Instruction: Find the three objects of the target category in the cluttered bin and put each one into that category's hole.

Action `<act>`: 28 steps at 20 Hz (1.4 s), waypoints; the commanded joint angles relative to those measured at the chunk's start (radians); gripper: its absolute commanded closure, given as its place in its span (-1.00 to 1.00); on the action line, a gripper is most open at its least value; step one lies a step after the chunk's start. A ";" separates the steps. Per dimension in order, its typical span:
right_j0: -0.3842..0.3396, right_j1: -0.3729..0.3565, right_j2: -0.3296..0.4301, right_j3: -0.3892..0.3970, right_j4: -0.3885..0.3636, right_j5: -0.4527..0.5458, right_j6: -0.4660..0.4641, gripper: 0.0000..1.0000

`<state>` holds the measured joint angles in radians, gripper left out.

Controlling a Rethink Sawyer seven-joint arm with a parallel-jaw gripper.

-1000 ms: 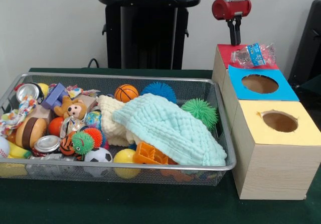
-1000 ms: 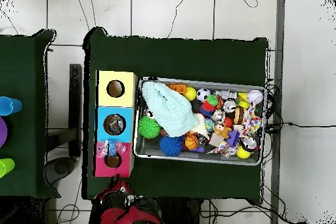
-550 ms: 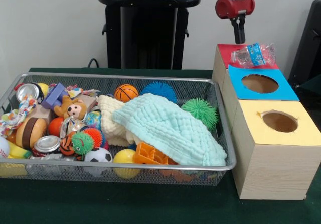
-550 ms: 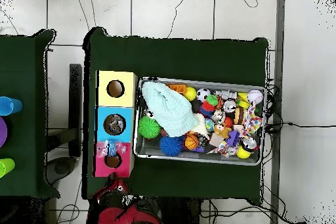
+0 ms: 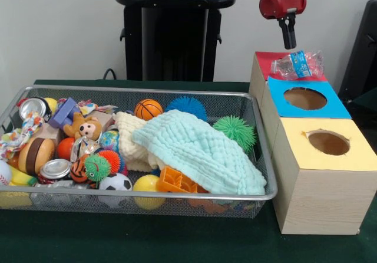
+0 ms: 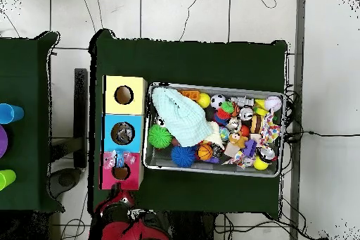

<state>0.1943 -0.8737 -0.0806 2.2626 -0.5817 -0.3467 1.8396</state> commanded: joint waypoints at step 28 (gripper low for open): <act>-0.021 0.036 0.056 -0.124 0.065 0.063 0.118 1.00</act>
<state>0.1927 -0.8640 -0.0806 2.2526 -0.5677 -0.3489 1.8396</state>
